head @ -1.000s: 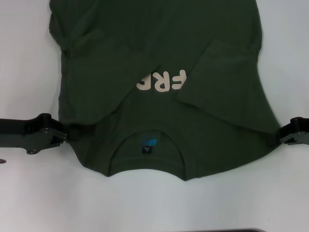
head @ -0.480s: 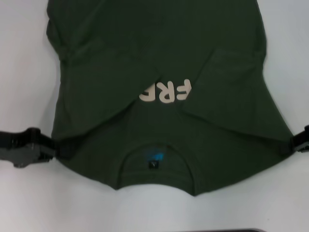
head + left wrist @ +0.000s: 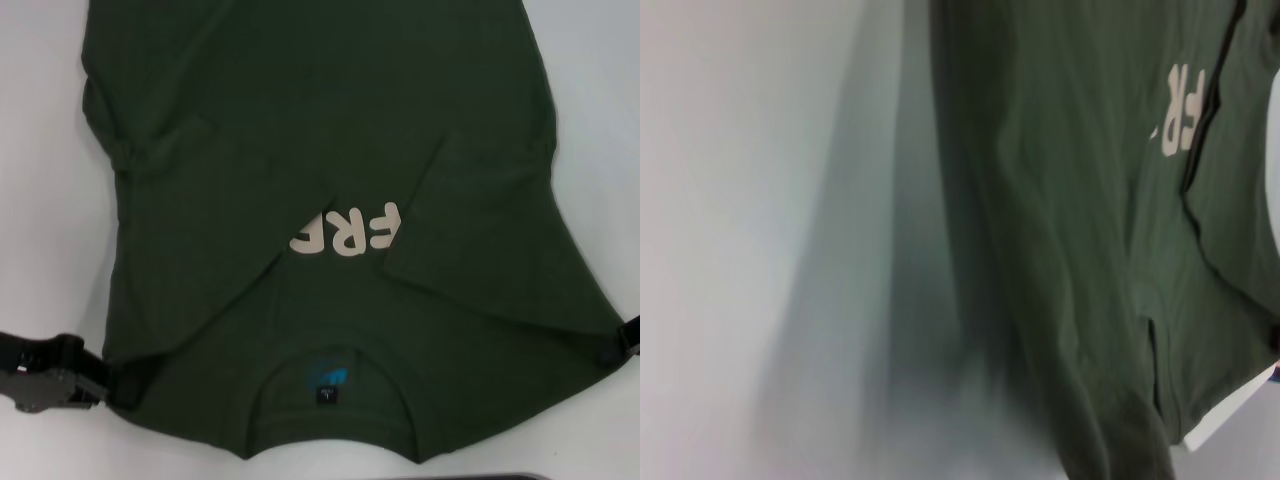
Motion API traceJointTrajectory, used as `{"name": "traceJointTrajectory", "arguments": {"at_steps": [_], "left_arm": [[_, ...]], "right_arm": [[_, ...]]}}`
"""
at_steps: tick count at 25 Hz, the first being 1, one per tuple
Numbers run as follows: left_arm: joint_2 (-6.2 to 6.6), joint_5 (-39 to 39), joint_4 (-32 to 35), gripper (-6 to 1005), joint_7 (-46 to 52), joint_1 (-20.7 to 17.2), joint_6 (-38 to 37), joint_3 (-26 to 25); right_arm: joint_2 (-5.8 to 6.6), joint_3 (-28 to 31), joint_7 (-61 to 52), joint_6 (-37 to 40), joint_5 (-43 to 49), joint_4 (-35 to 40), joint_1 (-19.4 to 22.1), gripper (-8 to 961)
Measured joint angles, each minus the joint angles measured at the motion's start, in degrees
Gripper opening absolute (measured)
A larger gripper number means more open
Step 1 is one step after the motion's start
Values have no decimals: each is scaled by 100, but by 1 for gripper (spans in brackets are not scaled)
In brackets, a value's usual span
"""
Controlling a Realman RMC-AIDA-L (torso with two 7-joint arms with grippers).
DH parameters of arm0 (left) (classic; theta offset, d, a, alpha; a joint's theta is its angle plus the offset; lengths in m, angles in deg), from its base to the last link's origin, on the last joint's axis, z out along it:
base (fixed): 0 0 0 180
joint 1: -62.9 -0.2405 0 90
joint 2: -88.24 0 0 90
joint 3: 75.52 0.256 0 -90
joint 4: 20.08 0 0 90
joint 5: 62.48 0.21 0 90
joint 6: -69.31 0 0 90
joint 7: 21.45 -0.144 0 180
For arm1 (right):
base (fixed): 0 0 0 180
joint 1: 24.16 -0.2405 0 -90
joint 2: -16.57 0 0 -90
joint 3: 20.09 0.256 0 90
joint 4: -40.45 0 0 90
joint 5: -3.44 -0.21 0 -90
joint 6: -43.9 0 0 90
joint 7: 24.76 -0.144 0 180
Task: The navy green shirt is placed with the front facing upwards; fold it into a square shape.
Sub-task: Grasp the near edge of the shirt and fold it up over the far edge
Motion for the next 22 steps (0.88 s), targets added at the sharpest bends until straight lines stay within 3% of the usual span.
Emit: {"name": "traceJointTrajectory", "arguments": {"at_steps": [7, 13, 22], "left_arm": [[17, 537, -40, 21, -1, 33, -268, 47], [-48, 291, -206, 21, -191, 105, -453, -43], [33, 47, -168, 21, 17, 1066, -195, -186]], "right_arm": [[-27, -129, 59, 128, 10, 4, 53, 52], [-23, 79, 117, 187, -107, 5, -21, 52], [38, 166, 85, 202, -403, -17, -825, 52]]}}
